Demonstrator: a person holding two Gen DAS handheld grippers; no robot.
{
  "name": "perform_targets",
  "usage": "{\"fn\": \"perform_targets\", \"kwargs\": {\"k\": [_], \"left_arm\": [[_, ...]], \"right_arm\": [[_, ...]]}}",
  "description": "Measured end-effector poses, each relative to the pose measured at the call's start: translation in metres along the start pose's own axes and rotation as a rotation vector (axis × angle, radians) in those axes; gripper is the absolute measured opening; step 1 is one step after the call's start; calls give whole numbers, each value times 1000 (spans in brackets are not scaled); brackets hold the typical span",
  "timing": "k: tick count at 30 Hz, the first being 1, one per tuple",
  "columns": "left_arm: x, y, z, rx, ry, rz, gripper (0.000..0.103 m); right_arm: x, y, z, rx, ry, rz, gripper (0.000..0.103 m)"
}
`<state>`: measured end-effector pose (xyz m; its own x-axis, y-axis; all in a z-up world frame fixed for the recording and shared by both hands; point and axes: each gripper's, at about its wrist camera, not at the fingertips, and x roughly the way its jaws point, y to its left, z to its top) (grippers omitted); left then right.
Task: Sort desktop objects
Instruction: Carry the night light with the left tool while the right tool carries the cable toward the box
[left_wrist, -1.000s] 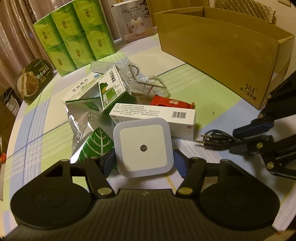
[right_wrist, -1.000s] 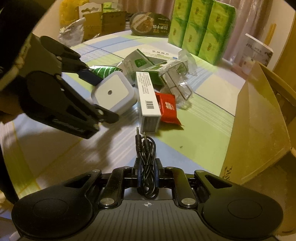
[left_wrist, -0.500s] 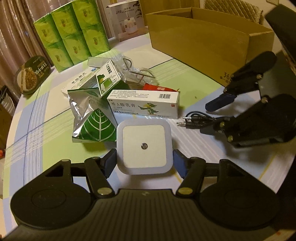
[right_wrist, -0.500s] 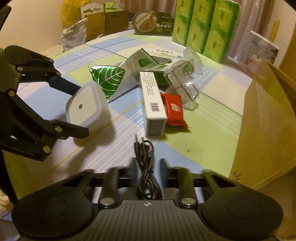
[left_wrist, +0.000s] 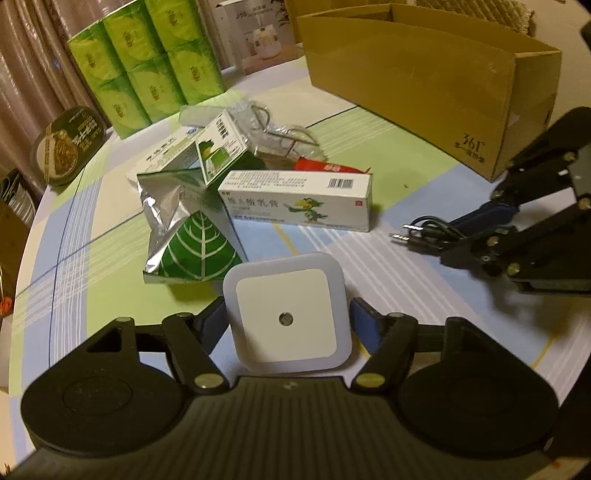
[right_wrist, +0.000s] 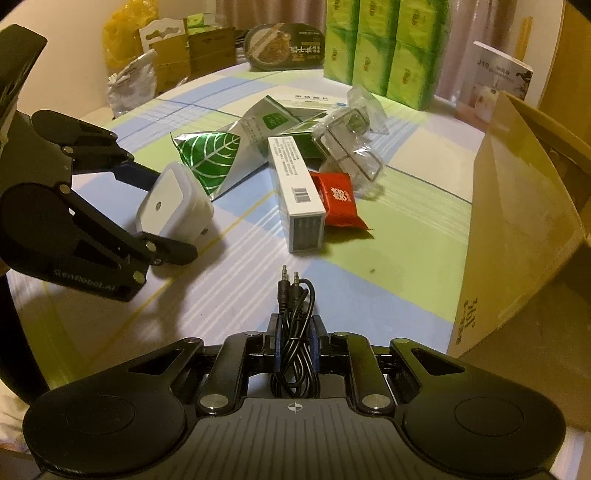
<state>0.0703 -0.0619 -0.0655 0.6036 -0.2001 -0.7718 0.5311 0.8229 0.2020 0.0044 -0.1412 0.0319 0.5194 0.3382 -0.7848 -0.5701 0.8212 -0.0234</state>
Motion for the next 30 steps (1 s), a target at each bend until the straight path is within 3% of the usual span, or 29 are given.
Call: {"fn": "perform_targets", "kwargs": {"k": [14, 30], "left_arm": [[-19, -2, -5, -60, -18, -21, 63], [-52, -1, 7, -74, -85, -21, 63]], "right_arm": [[0, 3, 1, -1, -9, -1, 11], [-62, 2, 14, 44, -123, -76, 11]]}}
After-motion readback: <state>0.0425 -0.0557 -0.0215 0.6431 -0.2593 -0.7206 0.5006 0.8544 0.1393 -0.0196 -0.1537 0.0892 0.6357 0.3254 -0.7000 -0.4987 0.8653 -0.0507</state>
